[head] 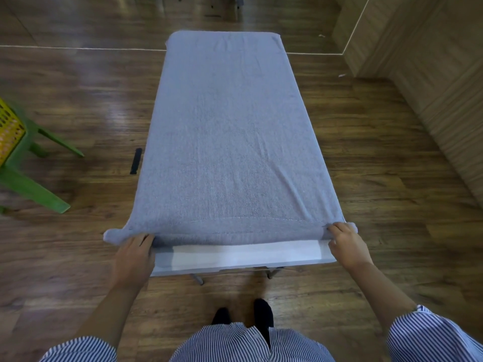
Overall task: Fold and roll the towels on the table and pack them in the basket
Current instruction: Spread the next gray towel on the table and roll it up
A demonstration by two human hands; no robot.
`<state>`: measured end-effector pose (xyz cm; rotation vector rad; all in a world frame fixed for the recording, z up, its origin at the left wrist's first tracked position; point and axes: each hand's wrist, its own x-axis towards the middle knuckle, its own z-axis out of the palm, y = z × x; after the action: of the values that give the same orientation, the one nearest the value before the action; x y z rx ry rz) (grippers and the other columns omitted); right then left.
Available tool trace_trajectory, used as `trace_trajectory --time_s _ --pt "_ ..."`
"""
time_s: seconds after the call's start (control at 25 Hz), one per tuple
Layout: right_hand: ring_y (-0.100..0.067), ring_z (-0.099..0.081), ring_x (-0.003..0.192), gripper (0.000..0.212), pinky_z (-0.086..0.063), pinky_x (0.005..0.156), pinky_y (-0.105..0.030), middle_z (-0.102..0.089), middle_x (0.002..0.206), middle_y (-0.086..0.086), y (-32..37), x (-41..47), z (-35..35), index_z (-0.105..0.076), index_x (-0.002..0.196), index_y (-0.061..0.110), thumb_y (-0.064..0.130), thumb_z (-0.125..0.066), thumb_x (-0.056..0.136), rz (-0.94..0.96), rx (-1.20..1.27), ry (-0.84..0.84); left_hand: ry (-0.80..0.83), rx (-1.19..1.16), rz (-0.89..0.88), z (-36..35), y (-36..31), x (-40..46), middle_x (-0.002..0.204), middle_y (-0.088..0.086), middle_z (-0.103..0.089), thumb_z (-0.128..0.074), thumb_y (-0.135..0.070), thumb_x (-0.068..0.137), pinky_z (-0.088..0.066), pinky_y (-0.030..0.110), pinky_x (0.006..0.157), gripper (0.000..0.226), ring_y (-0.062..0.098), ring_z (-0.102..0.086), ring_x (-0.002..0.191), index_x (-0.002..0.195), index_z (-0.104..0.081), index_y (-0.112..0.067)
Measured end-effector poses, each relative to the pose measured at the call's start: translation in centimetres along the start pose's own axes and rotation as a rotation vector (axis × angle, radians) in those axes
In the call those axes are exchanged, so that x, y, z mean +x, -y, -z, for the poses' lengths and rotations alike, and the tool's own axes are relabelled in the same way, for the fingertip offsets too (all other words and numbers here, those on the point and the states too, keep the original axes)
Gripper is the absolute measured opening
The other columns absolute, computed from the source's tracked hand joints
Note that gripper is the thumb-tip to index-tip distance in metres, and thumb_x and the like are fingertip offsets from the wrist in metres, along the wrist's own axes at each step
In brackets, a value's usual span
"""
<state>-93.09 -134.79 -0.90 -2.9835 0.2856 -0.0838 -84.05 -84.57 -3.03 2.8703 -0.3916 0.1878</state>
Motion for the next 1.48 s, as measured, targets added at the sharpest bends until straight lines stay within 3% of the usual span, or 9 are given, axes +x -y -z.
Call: trace_trajectory --time_s 0.16,0.32,0.56,0.64,0.76,0.88,1.04,1.24,1.48 --pt "-0.034 -0.058 0.058 0.029 -0.048 0.053 -0.037 -0.060 0.058 -0.009 0.0 0.6 0.7 -0.068 0.069 0.001 -0.015 -0.071 0.045 -0.007 -0.018 0.055 0.035 0.086 0.036 0.0 0.8 -0.6 0.094 0.014 -0.067 -0.071 0.021 0.051 -0.049 0.049 0.073 0.055 0.037 -0.063 0.085 0.101 -0.067 -0.002" --pt "-0.033 -0.056 0.057 0.006 -0.042 0.049 -0.035 -0.055 0.052 -0.006 -0.3 -0.2 1.4 -0.063 0.055 0.005 0.000 -0.064 0.055 0.012 -0.035 0.071 0.124 0.138 -0.055 0.7 1.3 -1.3 0.085 0.007 -0.067 -0.070 0.016 0.047 -0.046 0.045 0.063 0.056 0.034 -0.065 0.077 0.097 -0.068 -0.009" --pt "-0.030 -0.051 0.055 0.016 -0.037 0.048 -0.032 -0.054 0.067 -0.009 0.1 -0.4 1.4 -0.058 0.072 0.004 -0.005 -0.067 0.062 0.010 -0.085 -0.054 0.033 0.211 -0.013 2.2 0.5 -1.1 0.087 0.010 -0.060 -0.041 -0.013 0.084 -0.038 0.039 0.061 0.021 0.031 -0.058 0.072 0.085 -0.061 -0.008" --pt "-0.028 -0.050 0.051 0.022 -0.034 0.047 -0.028 -0.053 0.061 -0.006 0.0 -0.7 1.2 -0.056 0.071 0.005 -0.009 -0.072 0.063 0.001 -0.031 -0.071 0.006 0.175 0.016 1.8 0.0 -1.3 0.084 0.011 -0.061 -0.036 -0.022 0.092 -0.039 0.041 0.058 0.033 0.032 -0.059 0.071 0.082 -0.062 -0.006" --pt "-0.025 -0.056 0.066 0.014 -0.046 0.054 -0.031 -0.063 0.070 -0.003 -0.7 -1.7 0.7 -0.064 0.075 0.008 0.003 -0.076 0.068 -0.001 0.037 -0.076 0.040 0.096 0.037 1.3 0.1 -1.8 0.094 0.011 -0.065 -0.039 -0.028 0.083 -0.050 0.042 0.064 0.040 0.032 -0.062 0.084 0.095 -0.067 -0.002" --pt "-0.029 -0.060 0.086 0.036 -0.054 0.068 -0.038 -0.067 0.092 -0.006 -0.9 -2.0 0.6 -0.070 0.092 0.004 -0.002 -0.077 0.057 0.057 0.027 -0.052 0.103 0.031 0.061 1.4 0.3 -1.6 0.100 0.014 -0.065 -0.059 -0.012 0.074 -0.053 0.046 0.071 0.030 0.035 -0.062 0.090 0.101 -0.066 0.001" --pt "-0.030 -0.061 0.073 0.048 -0.053 0.060 -0.037 -0.067 0.079 -0.006 -0.8 -1.3 0.7 -0.071 0.084 0.004 -0.015 -0.076 0.041 0.091 -0.036 -0.063 0.115 0.035 0.003 1.8 0.4 -0.9 0.095 0.021 -0.066 -0.072 0.020 0.057 -0.054 0.053 0.074 0.043 0.039 -0.063 0.084 0.097 -0.066 0.005" --pt "-0.029 -0.060 0.068 0.013 -0.050 0.053 -0.036 -0.064 0.066 -0.001 -0.9 -1.1 1.4 -0.069 0.068 0.008 0.002 -0.060 0.061 0.111 -0.002 -0.058 0.142 0.069 -0.050 1.8 1.3 -1.2 0.084 0.010 -0.067 -0.044 -0.018 0.080 -0.051 0.047 0.068 0.031 0.031 -0.064 0.075 0.091 -0.069 -0.003" --pt "-0.030 -0.055 0.073 0.031 -0.050 0.052 -0.035 -0.060 0.087 -0.012 -0.6 -0.2 1.5 -0.065 0.084 0.002 -0.014 -0.066 0.057 0.020 -0.029 -0.041 0.046 0.020 -0.021 2.0 1.1 -0.5 0.089 0.005 -0.057 -0.040 -0.021 0.077 -0.047 0.039 0.068 0.035 0.022 -0.054 0.080 0.093 -0.067 -0.006"
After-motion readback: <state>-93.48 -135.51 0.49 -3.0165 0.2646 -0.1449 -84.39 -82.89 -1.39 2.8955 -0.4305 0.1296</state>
